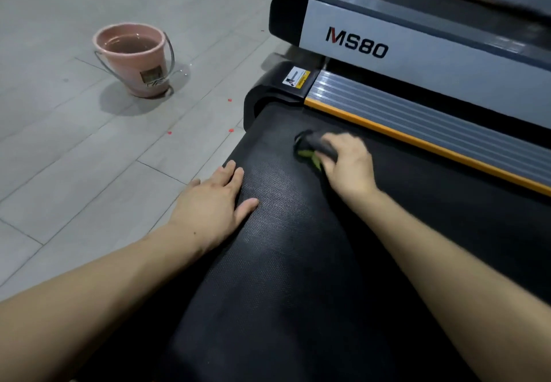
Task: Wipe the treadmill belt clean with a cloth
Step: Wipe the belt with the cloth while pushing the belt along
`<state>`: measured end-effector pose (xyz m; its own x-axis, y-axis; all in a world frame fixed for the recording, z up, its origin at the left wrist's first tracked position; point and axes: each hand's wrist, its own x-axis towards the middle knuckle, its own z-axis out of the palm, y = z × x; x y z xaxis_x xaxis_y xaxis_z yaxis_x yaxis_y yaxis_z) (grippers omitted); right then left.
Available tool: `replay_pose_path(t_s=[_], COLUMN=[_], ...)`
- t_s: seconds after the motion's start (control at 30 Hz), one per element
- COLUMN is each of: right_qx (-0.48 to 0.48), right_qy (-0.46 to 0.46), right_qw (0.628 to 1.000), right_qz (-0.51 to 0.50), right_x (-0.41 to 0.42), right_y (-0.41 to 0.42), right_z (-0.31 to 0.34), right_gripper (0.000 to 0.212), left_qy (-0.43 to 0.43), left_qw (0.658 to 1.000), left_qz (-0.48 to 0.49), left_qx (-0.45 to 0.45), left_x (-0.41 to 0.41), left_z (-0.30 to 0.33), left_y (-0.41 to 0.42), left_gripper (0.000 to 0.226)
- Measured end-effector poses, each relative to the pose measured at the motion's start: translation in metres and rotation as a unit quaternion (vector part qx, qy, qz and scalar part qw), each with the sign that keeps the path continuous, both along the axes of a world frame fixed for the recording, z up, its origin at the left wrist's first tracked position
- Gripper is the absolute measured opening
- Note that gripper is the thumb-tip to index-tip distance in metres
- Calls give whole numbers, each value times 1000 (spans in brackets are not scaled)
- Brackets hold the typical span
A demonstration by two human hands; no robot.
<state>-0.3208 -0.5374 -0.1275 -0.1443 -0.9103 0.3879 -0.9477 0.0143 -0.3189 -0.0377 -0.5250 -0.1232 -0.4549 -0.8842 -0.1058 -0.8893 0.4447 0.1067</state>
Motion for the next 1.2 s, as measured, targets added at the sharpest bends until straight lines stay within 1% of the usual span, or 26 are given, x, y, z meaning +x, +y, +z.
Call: replay_pose_path(t_s=[0.1,0.13,0.17,0.2,0.23,0.33,0.4,0.43,0.5,0.6,0.63,0.67,0.7,0.73,0.8,0.83,0.9,0.97,1.03,1.1,1.13,1.2], right_qx=[2,13,18,11,4,12,25,21,1,12,27,33,23,9,0,12,24,3,3,12,18,17], right_qy=[-1,7,19,37,46,19,12,9,-16,-12,-5,10,21,22,3,-6,-1,-4,3,2,0,22], right_qw=[989,983,980,983,989,1000,998,998,1000,991,985,983,986,992,1000,999,998,1000,996,985,980,979], right_qz=[147,184,197,181,142,-20,-63,-62,-18,135,171,181,166,126,10,-31,-60,-5,88,175,199,200], right_x=[21,19,12,3,-7,-29,-18,-9,14,39,37,32,25,18,8,10,22,40,66,81,81,72], right_y=[63,69,64,50,29,-24,-22,-12,23,80,83,76,58,35,-10,-21,-15,16,62,92,93,68], right_z=[-7,-7,-7,-6,-4,3,3,2,-1,-4,-4,-4,-5,-4,1,2,3,3,-1,-2,-1,-1], right_gripper=[25,26,28,30,30,24,22,22,23,24,23,24,24,25,24,24,24,23,23,25,25,26], left_qy=[2,5,8,11,12,16,15,15,20,28,34,45,58,71,97,111,117,95,90,88,84,76], left_qw=[1000,1000,1000,1000,1000,1000,1000,1000,1000,1000,999,999,998,997,995,993,993,995,996,996,996,997], left_qz=[1,2,3,4,6,11,8,7,5,1,0,2,3,3,12,17,18,7,5,10,8,1], left_qx=[4,2,0,0,0,3,10,9,3,12,16,22,28,34,32,27,26,14,12,20,20,20], left_x=[1,1,1,2,1,0,0,0,0,3,4,6,8,10,15,18,25,35,43,48,49,50], left_z=[-1,-2,-2,-3,-3,-5,-3,-3,-3,-3,-3,-5,-5,-4,1,2,4,0,-1,-1,-2,-2], left_y=[0,0,0,1,2,1,0,0,0,-1,-2,-2,-2,-2,2,4,8,10,8,5,6,7], left_gripper=[80,81,82,82,83,81,82,82,81,80,80,79,77,73,63,58,54,53,51,51,53,54])
